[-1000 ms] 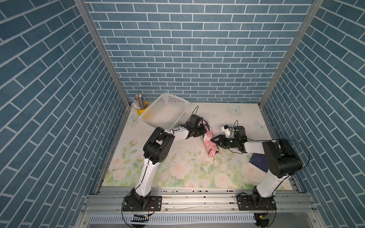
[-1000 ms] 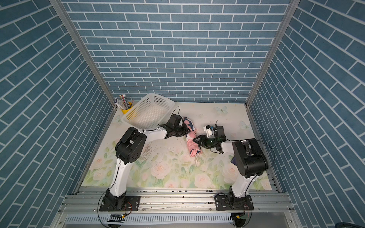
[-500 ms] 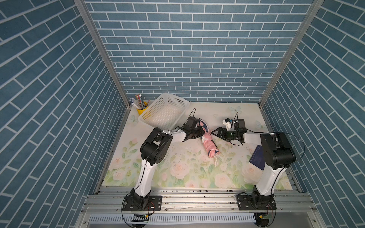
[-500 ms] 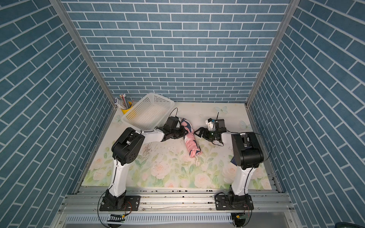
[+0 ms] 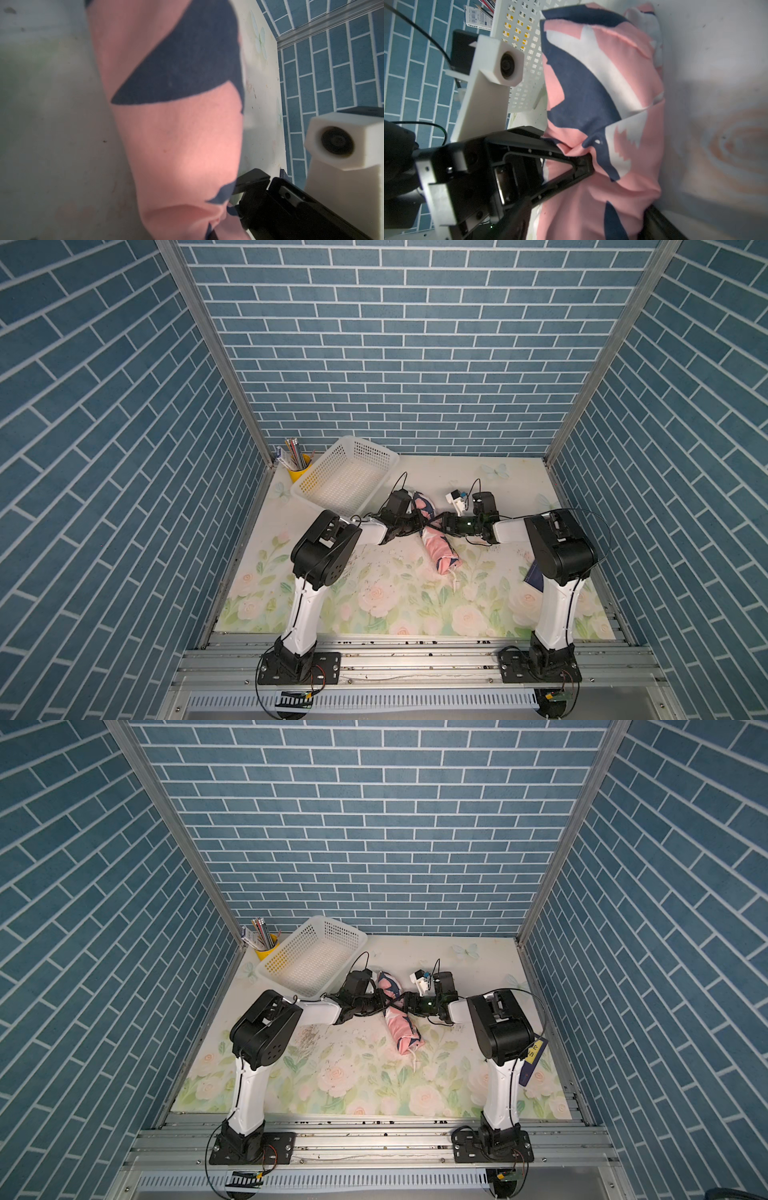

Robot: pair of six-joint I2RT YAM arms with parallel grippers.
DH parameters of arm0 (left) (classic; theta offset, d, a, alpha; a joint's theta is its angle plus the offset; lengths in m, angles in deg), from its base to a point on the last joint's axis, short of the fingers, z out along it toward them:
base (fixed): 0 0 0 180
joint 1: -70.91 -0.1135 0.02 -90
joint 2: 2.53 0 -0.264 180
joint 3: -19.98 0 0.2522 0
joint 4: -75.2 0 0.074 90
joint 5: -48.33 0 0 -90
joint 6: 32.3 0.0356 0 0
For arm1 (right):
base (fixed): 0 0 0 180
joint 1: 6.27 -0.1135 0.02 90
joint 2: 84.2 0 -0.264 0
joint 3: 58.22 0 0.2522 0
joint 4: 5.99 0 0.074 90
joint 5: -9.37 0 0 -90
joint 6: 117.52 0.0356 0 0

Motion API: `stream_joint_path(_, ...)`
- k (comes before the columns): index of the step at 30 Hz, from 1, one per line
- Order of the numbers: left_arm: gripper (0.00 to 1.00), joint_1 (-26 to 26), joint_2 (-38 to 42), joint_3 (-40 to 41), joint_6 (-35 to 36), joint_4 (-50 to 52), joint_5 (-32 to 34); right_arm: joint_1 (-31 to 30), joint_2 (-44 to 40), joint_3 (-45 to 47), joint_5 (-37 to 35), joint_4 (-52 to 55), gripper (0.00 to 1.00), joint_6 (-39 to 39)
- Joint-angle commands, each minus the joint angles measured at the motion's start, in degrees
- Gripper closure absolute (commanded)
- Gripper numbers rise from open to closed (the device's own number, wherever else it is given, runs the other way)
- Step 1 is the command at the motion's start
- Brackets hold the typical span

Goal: Roll up the shorts
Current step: Pick up the shorts at the center of the board.

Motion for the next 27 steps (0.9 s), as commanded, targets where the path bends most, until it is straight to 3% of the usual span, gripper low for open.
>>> stream_joint_path(1,0.97,0.12,-0.79,1.46,0.83,2.75,-0.34,-1.95,3.68,1.80,1.44,2.02,0.32,4.12)
stream_joint_path(3,0.97,0.08,-0.75,1.09,0.90,2.83,-0.29,-2.05,4.03,2.36,2.19,-0.10,0.47,5.53)
stream_joint_path(4,0.97,0.08,-0.73,0.81,1.06,3.11,-0.24,-1.96,4.00,2.74,2.29,-1.27,0.61,6.27)
stream_joint_path(6,0.95,0.15,-0.68,0.47,1.16,3.15,-0.25,-1.99,3.60,3.59,2.86,-3.85,0.74,7.63)
stream_joint_path(9,0.87,0.14,-0.35,0.04,1.20,3.24,-0.09,-1.94,3.34,4.21,3.97,-6.98,0.99,9.49)
stream_joint_path(11,0.74,0.00,0.12,-0.20,1.16,3.52,0.16,-1.96,2.39,4.46,3.53,-7.53,1.00,9.66)
stream_joint_path(13,0.56,-0.12,1.47,-0.16,1.15,3.69,0.52,-1.77,1.06,4.68,3.26,-8.38,1.00,10.04)
stream_joint_path(16,0.38,-0.58,5.31,-0.33,1.93,4.99,1.82,-1.18,-1.69,5.30,2.47,-8.76,1.00,10.73)
stream_joint_path(20,0.25,-1.80,12.16,-0.15,4.24,9.32,4.77,-0.83,-5.52,5.57,1.36,-9.22,1.00,11.40)
stream_joint_path(23,0.24,-3.54,17.90,1.65,4.92,12.71,6.81,-0.84,-8.32,5.34,0.09,-9.41,1.00,12.18)
stream_joint_path(27,0.14,-8.15,26.05,5.86,4.62,18.83,11.57,-1.13,-11.72,4.89,-1.47,-8.29,1.00,11.95)
